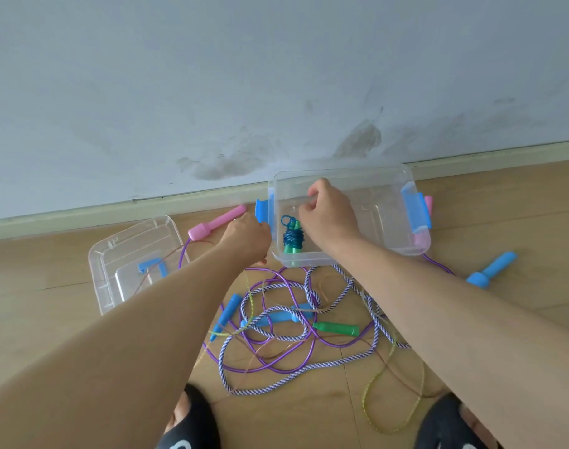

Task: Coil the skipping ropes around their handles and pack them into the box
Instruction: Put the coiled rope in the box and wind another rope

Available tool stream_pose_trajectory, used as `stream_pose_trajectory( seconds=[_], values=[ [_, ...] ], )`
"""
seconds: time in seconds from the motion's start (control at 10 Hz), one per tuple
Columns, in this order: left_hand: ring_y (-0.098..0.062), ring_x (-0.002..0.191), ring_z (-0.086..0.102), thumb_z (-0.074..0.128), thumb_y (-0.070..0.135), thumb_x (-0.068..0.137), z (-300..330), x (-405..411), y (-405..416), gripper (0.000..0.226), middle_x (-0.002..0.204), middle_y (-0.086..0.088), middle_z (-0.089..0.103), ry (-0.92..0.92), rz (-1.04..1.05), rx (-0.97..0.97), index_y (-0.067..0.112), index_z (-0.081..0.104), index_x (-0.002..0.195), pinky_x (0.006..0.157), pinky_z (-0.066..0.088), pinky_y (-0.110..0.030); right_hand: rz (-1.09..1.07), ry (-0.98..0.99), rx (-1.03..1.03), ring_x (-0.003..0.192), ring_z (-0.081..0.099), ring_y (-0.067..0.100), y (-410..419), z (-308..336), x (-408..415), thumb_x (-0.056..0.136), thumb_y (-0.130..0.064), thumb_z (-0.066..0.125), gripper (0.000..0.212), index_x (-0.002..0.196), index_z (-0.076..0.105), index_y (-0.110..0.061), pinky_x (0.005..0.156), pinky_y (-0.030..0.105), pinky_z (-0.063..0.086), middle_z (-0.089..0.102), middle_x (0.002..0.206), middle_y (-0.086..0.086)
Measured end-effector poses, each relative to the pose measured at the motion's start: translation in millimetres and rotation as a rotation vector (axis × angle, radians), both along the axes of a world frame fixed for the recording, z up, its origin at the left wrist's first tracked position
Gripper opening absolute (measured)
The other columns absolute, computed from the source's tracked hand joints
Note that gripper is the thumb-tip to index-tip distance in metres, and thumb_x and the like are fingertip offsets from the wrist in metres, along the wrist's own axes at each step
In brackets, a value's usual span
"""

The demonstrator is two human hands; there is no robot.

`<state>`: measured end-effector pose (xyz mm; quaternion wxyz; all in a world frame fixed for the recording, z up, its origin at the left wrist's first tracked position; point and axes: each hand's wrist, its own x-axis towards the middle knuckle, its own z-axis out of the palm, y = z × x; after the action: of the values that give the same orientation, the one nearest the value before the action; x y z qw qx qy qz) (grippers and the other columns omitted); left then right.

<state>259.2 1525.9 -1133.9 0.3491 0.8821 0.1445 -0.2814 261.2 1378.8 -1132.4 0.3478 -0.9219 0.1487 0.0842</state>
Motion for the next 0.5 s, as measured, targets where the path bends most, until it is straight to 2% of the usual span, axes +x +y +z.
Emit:
stream_pose_trajectory(
  seconds=[0.1,0.2,0.3,0.4,0.5],
  values=[
    [-0.034,0.080,0.072,0.041,0.017,0.099,10.1,-11.4,3.0,0.012,0.098,-0.019,0.066,0.035,0.042,0.021,0.011,0.048,0.106,0.067,0.061,-0.041,-0.012,-0.204,-0.052,0.078,0.056,0.026,-3.0,10.5,-35.4,0.087,-0.017,0.052,0.010,0.096,0.052,-0.011,0.065,0.036,0.046,0.060,0.085,0.004],
    [-0.027,0.071,0.070,0.039,0.020,0.100,13.5,-35.7,6.3,0.024,0.085,-0.012,0.068,0.114,-0.215,0.172,0.004,0.057,0.097,0.063,0.059,-0.035,0.069,-0.206,-0.133,0.068,0.053,0.025,-9.3,3.2,-82.7,0.087,-0.020,0.052,0.007,0.085,0.047,-0.016,0.057,0.036,0.043,0.056,0.074,0.000],
    [-0.021,0.064,0.065,0.038,0.020,0.099,9.9,-59.7,3.2,0.026,0.078,-0.007,0.067,0.280,-0.542,0.287,0.003,0.058,0.099,0.062,0.055,-0.029,0.198,-0.033,-0.256,0.070,0.053,0.026,-16.7,-18.2,-124.9,0.090,-0.023,0.052,0.009,0.086,0.047,-0.016,0.059,0.033,0.037,0.057,0.078,-0.001],
    [-0.027,0.098,0.061,0.044,0.024,0.099,-10.2,-76.6,3.0,0.030,0.112,-0.009,0.064,0.296,-0.747,0.333,0.006,0.059,0.117,0.083,0.048,-0.035,0.284,0.266,-0.314,0.090,0.060,0.027,-25.2,-44.4,-152.7,0.094,-0.020,0.053,0.009,0.101,0.056,-0.015,0.067,0.031,0.040,0.062,0.100,0.003],
    [-0.027,0.115,0.055,0.048,0.021,0.099,-26.7,-84.9,0.5,0.037,0.130,-0.008,0.055,0.281,-0.783,0.327,0.016,0.049,0.136,0.091,0.046,-0.037,0.284,0.361,-0.387,0.106,0.059,0.022,-32.8,-68.1,-167.7,0.094,-0.018,0.055,0.023,0.116,0.060,-0.019,0.071,0.028,0.038,0.059,0.118,0.001]
  ],
)
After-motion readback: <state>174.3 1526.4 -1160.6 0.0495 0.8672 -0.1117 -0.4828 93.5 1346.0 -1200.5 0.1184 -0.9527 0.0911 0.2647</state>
